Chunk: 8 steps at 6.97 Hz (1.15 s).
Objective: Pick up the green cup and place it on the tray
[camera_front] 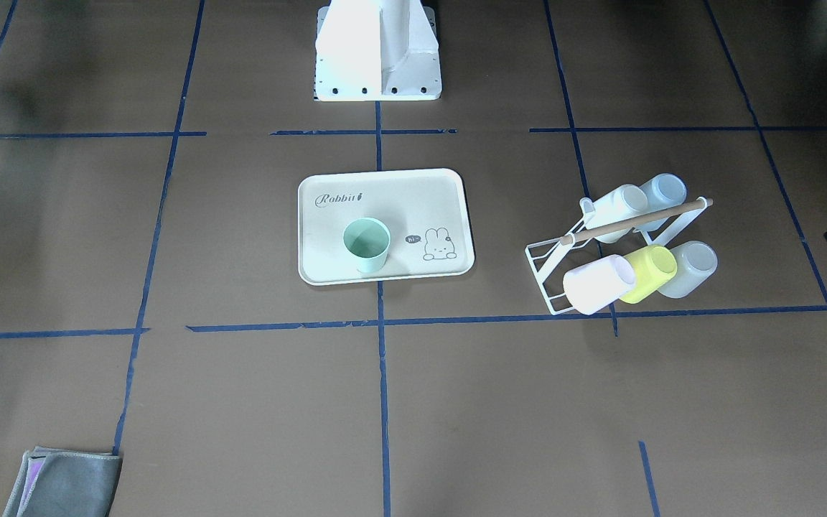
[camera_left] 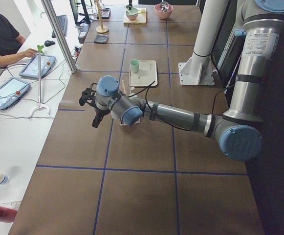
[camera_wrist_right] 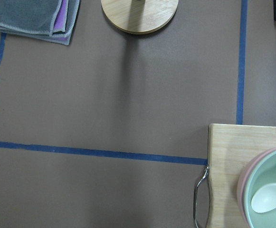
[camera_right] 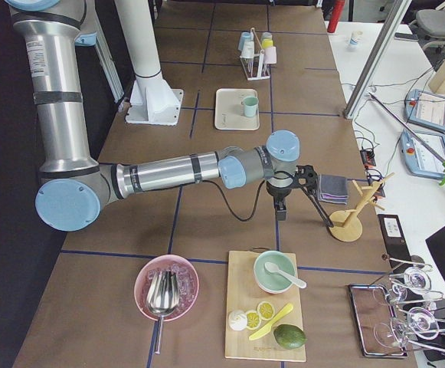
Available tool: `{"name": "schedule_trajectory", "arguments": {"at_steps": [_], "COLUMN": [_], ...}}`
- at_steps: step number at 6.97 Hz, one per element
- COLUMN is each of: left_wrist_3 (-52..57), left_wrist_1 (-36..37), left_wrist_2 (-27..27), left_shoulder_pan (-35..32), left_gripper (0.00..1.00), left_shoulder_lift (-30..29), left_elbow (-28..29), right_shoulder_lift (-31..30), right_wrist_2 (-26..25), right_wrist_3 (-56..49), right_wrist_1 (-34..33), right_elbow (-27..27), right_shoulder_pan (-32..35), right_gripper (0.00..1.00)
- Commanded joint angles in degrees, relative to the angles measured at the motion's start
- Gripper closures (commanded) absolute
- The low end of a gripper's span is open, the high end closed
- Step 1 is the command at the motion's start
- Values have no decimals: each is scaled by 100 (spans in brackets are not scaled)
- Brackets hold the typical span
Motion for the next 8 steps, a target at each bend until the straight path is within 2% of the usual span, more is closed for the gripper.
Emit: {"name": "schedule_trajectory", "arguments": {"at_steps": [1,2,3,6,8], "left_wrist_3": [1122,1956,2173,2272,2289], "left_wrist_1": [1533,2282,2898,3849,3706], "left_wrist_2": [18,45,54,-25,-17], "left_shoulder_pan": [-231,-527,-635,-1046,-1084], "left_gripper": [0,0,0,0,0], "left_shoulder_lift": [153,101,22,4,117], "left_elbow": [268,277,242,137,206], "right_shoulder_lift": [22,13,22,22,31], "right_wrist_2": [-3,-11,-11,41,409], "right_wrist_3": [-240,-249,-302,-547,-1021], "right_wrist_1": [-7,-7,-7,-7,28], "right_elbow": [-138,-138,-182,-374,-813], "right_shoulder_pan": [117,117,161,371,599], "right_gripper": [0,0,0,0,0]}}
